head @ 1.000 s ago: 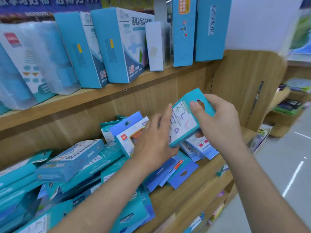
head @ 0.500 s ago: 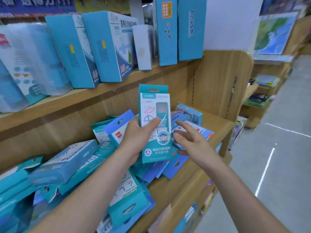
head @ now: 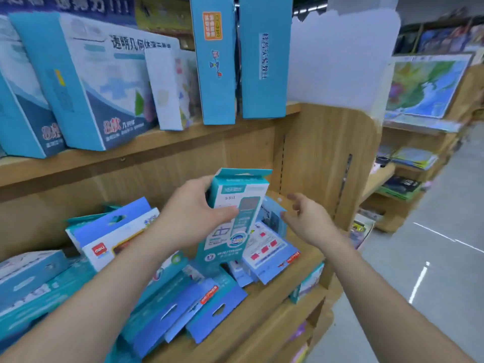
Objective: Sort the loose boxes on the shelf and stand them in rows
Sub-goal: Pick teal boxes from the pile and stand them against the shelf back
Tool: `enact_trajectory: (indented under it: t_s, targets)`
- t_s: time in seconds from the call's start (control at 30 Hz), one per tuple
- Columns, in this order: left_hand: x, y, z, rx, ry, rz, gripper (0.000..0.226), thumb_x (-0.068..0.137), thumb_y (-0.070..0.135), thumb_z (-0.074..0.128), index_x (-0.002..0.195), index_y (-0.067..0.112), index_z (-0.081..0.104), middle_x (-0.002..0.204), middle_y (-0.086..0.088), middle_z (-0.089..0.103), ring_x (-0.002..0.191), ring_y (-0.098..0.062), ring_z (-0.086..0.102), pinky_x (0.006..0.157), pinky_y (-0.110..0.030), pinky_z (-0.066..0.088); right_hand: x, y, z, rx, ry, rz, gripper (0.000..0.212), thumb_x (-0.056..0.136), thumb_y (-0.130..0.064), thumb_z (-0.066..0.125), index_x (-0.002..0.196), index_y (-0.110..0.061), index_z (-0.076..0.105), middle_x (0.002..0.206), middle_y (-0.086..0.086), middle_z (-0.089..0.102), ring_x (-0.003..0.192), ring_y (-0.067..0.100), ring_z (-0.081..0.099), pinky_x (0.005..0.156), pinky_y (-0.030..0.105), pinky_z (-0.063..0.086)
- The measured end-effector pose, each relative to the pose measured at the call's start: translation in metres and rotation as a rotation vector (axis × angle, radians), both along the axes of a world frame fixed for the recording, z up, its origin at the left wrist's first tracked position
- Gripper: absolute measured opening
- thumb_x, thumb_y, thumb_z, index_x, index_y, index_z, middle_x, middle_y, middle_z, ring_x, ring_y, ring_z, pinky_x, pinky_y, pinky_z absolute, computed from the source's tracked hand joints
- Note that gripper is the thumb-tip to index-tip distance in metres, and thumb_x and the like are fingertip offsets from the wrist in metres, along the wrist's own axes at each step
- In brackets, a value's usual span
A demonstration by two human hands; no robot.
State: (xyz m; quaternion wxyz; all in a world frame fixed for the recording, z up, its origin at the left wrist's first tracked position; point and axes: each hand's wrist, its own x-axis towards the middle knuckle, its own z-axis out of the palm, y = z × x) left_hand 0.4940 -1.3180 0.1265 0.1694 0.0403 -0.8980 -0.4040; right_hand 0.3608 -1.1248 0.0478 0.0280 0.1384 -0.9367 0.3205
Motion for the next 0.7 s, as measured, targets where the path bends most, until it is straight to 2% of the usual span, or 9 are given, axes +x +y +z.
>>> enact_trajectory:
  t_s: [0.13, 0.2, 0.27, 0.37, 0.47, 0.53, 0.6, 0.7]
  targets:
    - [-0.040, 0.014, -0.010, -0.019, -0.028, 0.090, 0.023, 0.071, 0.030, 0.077, 0.092, 0.024, 0.069, 0.087, 0.016, 0.073, 0.082, -0.002, 0.067, 0.082, -0.035, 0.054, -0.049, -0.014, -0.026, 0.165, -0.075, 0.051, 0.053, 0.086, -0.053, 0.053, 0.130, -0.023, 0.044, 0.120, 0.005, 0.062, 0.112, 0.028, 0.057, 0.093, 0.042, 0.044]
    - [-0.054, 0.020, -0.015, 0.001, -0.011, 0.122, 0.017, 0.076, 0.022, 0.077, 0.091, 0.023, 0.069, 0.087, 0.017, 0.073, 0.082, 0.003, 0.066, 0.081, -0.024, 0.053, -0.065, -0.017, -0.038, 0.176, -0.088, 0.069, 0.047, 0.085, -0.059, 0.051, 0.115, -0.023, 0.050, 0.112, 0.005, 0.064, 0.106, 0.028, 0.060, 0.084, 0.041, 0.043]
    - [-0.064, 0.026, -0.015, 0.051, 0.023, 0.157, 0.016, 0.079, 0.018, 0.075, 0.093, 0.022, 0.069, 0.087, 0.018, 0.073, 0.081, 0.006, 0.065, 0.074, -0.014, 0.050, -0.079, -0.015, -0.048, 0.150, -0.113, 0.085, 0.039, 0.084, -0.058, 0.053, 0.095, -0.020, 0.051, 0.101, 0.007, 0.067, 0.095, 0.031, 0.063, 0.067, 0.034, 0.043]
    - [-0.087, 0.032, -0.015, 0.167, 0.083, 0.227, 0.016, 0.080, 0.016, 0.073, 0.094, 0.020, 0.069, 0.090, 0.012, 0.074, 0.084, -0.002, 0.068, 0.077, -0.026, 0.055, -0.097, 0.001, -0.053, 0.009, -0.156, 0.028, 0.035, 0.085, -0.050, 0.055, 0.084, -0.015, 0.055, 0.093, 0.013, 0.068, 0.091, 0.034, 0.063, 0.062, 0.032, 0.040]
    - [-0.118, 0.039, -0.020, 0.283, 0.134, 0.289, 0.018, 0.082, 0.012, 0.071, 0.095, 0.021, 0.064, 0.090, 0.007, 0.073, 0.085, -0.012, 0.070, 0.070, -0.035, 0.058, -0.098, 0.035, -0.054, -0.257, -0.232, -0.086, 0.031, 0.086, -0.043, 0.060, 0.090, -0.012, 0.064, 0.083, 0.011, 0.067, 0.085, 0.035, 0.064, 0.062, 0.031, 0.041]
    - [-0.140, 0.043, -0.026, 0.201, 0.157, 0.301, 0.019, 0.082, 0.013, 0.071, 0.092, 0.024, 0.058, 0.088, 0.009, 0.071, 0.081, -0.004, 0.068, 0.067, -0.026, 0.056, -0.089, 0.058, -0.062, -0.424, -0.261, -0.127, 0.023, 0.085, -0.038, 0.065, 0.093, -0.017, 0.063, 0.080, 0.004, 0.066, 0.082, 0.029, 0.065, 0.067, 0.038, 0.051]
    - [-0.164, 0.048, -0.031, 0.056, 0.157, 0.340, 0.024, 0.082, 0.015, 0.070, 0.092, 0.025, 0.051, 0.090, 0.011, 0.068, 0.080, -0.001, 0.065, 0.068, -0.017, 0.051, -0.078, 0.074, -0.071, -0.466, -0.268, -0.106, 0.012, 0.085, -0.033, 0.067, 0.091, -0.026, 0.059, 0.083, -0.003, 0.064, 0.081, 0.019, 0.064, 0.071, 0.040, 0.053]
    - [-0.206, 0.051, -0.041, -0.062, 0.153, 0.355, 0.035, 0.082, 0.012, 0.067, 0.113, 0.020, 0.054, 0.103, 0.001, 0.070, 0.093, -0.015, 0.066, 0.082, -0.028, 0.052, -0.070, 0.087, -0.078, -0.531, -0.231, -0.062, 0.016, 0.086, -0.025, 0.067, 0.089, -0.034, 0.054, 0.085, -0.008, 0.061, 0.077, 0.001, 0.056, 0.059, 0.022, 0.043]
